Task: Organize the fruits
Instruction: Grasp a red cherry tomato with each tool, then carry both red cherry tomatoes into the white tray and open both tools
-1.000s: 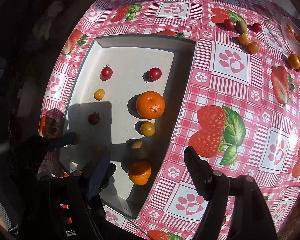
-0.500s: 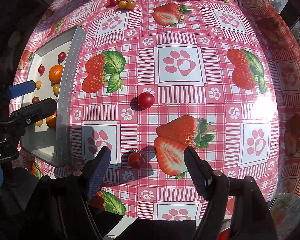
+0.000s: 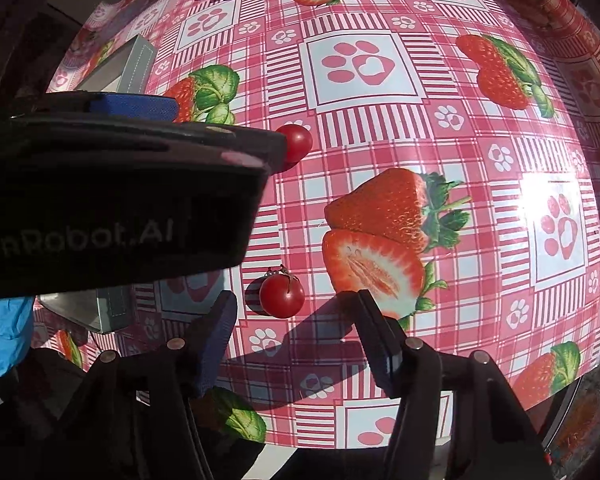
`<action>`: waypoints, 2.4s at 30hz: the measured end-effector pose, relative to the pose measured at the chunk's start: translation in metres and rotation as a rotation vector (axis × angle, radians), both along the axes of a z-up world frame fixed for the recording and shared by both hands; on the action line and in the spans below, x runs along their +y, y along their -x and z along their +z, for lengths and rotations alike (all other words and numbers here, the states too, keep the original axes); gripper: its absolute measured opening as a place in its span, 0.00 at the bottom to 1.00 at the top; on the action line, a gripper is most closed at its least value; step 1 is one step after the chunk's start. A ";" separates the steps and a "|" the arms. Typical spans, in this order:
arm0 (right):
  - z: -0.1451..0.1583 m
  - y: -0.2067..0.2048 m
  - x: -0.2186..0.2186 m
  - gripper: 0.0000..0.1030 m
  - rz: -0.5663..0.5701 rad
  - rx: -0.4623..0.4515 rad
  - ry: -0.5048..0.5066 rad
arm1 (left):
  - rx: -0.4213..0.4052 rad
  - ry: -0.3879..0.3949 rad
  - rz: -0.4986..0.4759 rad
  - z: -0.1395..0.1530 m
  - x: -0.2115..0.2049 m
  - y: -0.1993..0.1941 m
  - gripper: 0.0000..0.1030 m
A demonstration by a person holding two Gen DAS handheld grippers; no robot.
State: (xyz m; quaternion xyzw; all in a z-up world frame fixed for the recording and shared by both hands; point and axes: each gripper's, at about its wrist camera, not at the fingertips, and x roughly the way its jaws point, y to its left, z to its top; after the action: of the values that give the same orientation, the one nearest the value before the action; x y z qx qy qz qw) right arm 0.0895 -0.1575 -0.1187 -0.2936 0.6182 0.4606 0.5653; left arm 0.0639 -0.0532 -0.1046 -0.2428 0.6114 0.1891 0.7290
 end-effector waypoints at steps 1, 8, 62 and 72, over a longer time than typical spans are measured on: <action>0.000 -0.001 0.000 0.63 -0.009 0.005 -0.010 | 0.003 0.008 -0.002 -0.004 0.000 -0.003 0.82; 0.002 -0.009 -0.003 0.62 -0.035 0.013 -0.065 | 0.036 0.009 -0.026 -0.018 -0.010 -0.017 0.75; 0.022 -0.075 -0.014 0.23 -0.147 0.049 -0.061 | 0.007 0.013 0.091 -0.016 -0.004 -0.020 0.57; 0.022 -0.076 -0.013 0.23 -0.147 0.056 -0.059 | -0.020 0.042 0.115 -0.012 0.023 -0.016 0.22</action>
State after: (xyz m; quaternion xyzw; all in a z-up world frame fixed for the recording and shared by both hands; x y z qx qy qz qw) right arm 0.1650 -0.1708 -0.0972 -0.2177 0.6398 0.4439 0.5884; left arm 0.0797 -0.0299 -0.1166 -0.2948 0.5930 0.2154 0.7177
